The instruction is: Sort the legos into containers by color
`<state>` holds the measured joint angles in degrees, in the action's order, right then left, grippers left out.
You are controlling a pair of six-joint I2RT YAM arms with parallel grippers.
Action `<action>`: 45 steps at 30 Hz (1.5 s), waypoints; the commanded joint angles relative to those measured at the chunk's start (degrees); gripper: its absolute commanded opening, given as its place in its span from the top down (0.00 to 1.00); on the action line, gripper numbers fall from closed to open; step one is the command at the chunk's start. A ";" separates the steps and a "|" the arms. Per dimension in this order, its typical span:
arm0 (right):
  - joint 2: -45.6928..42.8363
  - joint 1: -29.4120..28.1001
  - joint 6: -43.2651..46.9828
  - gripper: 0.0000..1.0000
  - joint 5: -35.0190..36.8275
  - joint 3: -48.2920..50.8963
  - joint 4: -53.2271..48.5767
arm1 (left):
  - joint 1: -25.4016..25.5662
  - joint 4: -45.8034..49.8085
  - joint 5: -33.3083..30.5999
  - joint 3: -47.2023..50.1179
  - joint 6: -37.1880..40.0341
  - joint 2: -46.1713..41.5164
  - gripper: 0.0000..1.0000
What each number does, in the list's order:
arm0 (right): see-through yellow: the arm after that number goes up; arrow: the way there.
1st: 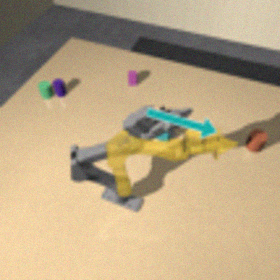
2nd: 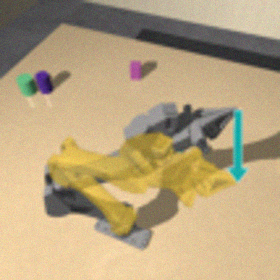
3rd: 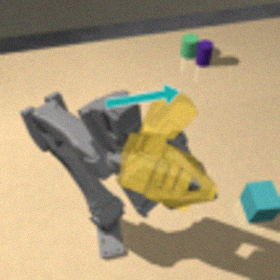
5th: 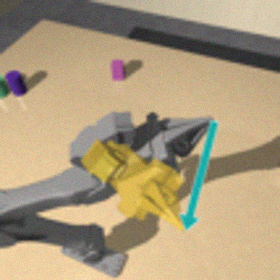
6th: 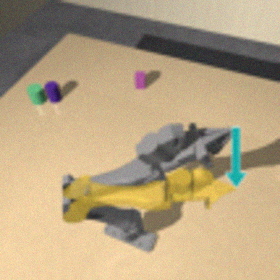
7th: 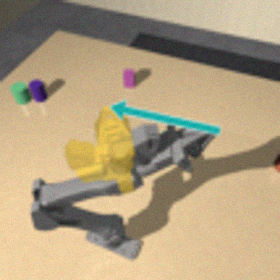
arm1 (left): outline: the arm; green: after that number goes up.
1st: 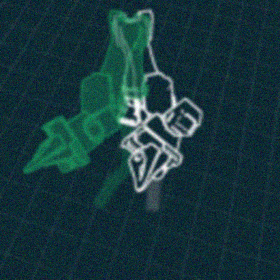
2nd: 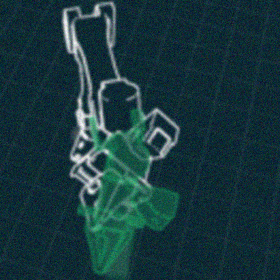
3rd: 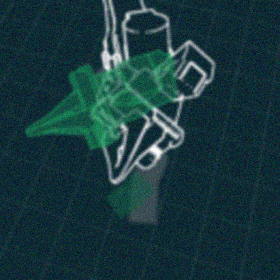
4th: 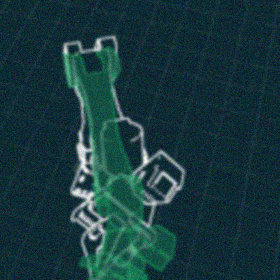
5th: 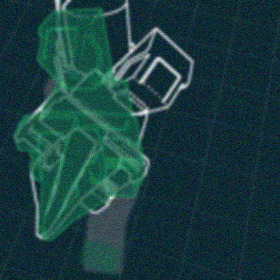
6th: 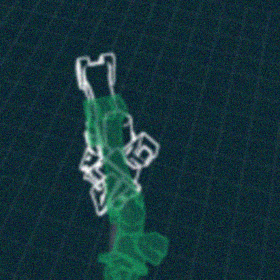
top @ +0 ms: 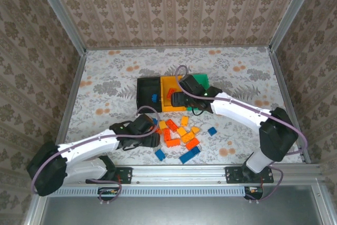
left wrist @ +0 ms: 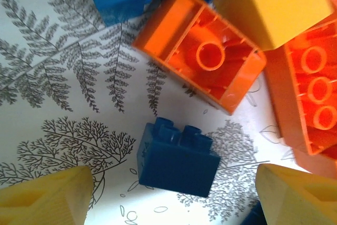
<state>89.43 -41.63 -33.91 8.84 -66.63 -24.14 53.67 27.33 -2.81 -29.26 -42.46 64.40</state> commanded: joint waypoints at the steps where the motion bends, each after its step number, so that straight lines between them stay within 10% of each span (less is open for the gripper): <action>1: -5.08 0.12 -1.64 0.21 2.07 2.38 0.59 | 0.73 -0.64 -2.43 -0.67 0.58 3.36 0.20; 14: -14.30 0.14 -3.01 0.21 2.80 9.86 -0.27 | 1.44 -4.21 -6.34 -3.83 5.06 11.45 0.42; 29: -22.18 0.49 -4.10 0.21 3.37 16.24 -2.44 | 1.13 4.14 -10.57 -9.21 6.43 1.72 0.67; 45: -29.53 1.54 -6.57 0.20 5.61 23.28 -6.26 | -18.56 -1.18 -5.56 -33.79 14.00 22.27 0.70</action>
<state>62.30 -40.60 -39.00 12.43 -44.86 -27.70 36.40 26.72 -9.87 -59.59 -30.74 82.46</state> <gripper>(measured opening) 0.800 0.338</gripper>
